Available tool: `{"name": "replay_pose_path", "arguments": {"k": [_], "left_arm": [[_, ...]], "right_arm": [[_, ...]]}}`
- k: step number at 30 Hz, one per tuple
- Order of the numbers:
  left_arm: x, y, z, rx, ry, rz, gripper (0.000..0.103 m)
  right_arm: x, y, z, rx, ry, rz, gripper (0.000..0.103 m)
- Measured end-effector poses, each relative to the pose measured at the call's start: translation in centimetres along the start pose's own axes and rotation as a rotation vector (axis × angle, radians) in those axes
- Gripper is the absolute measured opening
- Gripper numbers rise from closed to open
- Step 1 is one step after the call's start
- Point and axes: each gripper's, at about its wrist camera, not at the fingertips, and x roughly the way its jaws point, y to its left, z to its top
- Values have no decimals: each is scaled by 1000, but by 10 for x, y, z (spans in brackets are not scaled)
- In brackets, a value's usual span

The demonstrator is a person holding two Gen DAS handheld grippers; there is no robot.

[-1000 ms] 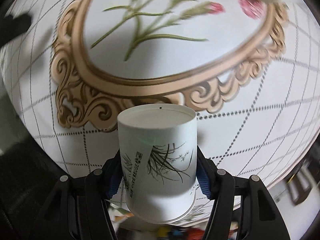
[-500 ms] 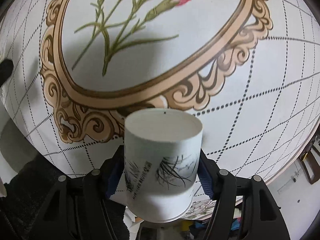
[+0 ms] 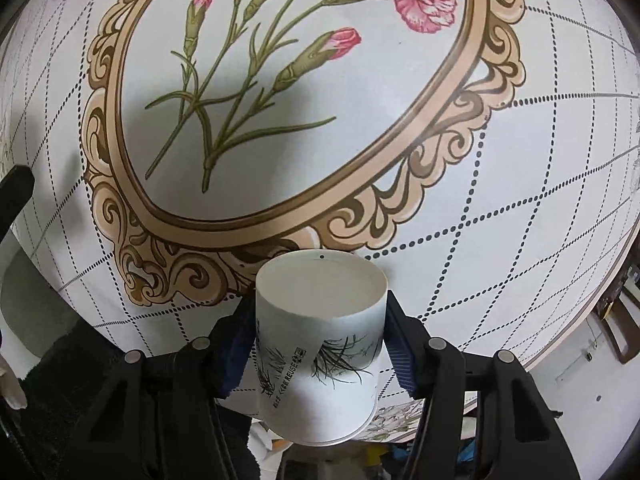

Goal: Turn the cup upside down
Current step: 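Lower the inverted cup onto the tablecloth and open the right tool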

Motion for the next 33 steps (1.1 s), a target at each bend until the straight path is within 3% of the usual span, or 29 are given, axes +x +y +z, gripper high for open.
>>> {"name": "replay_pose_path", "arguments": {"k": [4, 7, 11, 15, 17, 21, 25, 33], "left_arm": [[-1, -2, 2, -2, 11, -15, 88], [1, -1, 4, -4, 21, -21, 88], [2, -3, 8, -1, 28, -23, 88], [6, -7, 11, 3, 42, -32, 88], [7, -10, 12, 10, 50, -31, 88], [9, -17, 11, 46, 55, -15, 88], [10, -24, 10, 72, 57, -11, 88], [5, -38, 4, 104, 44, -26, 88]], "right_arm": [[-17, -8, -4, 31, -61, 24, 61], [-42, -20, -12, 70, -160, 42, 61], [-79, -35, -26, 127, -369, 37, 61], [-100, -53, -44, 257, -665, 54, 61], [-100, -60, -52, 318, -788, 59, 61], [-81, -47, -66, 385, -940, 48, 61], [-73, -38, -82, 387, -1003, 14, 61], [-55, -25, -107, 396, -967, 29, 62]]}}
